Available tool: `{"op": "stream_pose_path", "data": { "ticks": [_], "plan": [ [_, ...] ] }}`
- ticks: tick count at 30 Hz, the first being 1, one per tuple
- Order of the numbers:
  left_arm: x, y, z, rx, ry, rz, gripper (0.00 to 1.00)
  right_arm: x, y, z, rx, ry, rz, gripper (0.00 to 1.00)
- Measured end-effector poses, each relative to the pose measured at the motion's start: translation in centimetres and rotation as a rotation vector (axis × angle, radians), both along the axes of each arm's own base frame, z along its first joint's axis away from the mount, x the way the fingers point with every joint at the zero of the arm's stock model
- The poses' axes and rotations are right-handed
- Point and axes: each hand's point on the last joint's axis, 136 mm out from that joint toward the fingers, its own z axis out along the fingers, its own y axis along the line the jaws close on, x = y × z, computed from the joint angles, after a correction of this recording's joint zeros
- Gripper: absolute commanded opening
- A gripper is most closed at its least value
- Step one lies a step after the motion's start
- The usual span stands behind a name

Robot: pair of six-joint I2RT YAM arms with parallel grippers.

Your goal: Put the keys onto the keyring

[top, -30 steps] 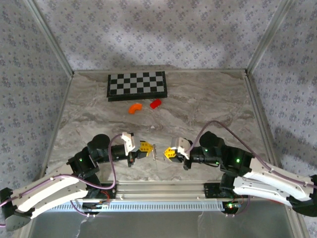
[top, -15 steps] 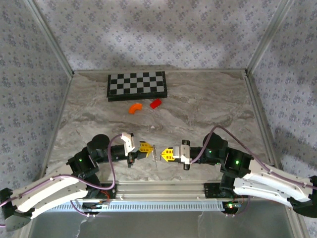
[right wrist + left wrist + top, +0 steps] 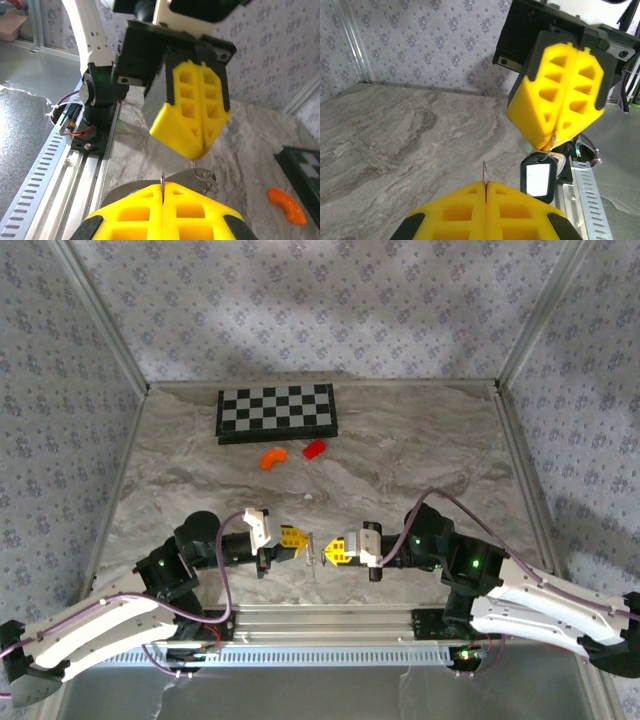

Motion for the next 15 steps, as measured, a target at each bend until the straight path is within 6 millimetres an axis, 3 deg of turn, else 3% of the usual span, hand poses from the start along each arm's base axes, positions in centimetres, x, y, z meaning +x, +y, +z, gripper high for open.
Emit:
{"op": "stream_pose_path", "data": {
  "ticks": [8,15],
  "plan": [
    [-0.1,-0.1,-0.1,0.001,0.002,-0.010,0.00,1.9,-0.3,0.6,-0.095,0.177,-0.118,0.00],
    [-0.2,-0.2,-0.2,0.006,0.006,-0.018,0.00,2.3,-0.5,-1.5,-0.190,0.262,-0.177,0.00]
  ]
}}
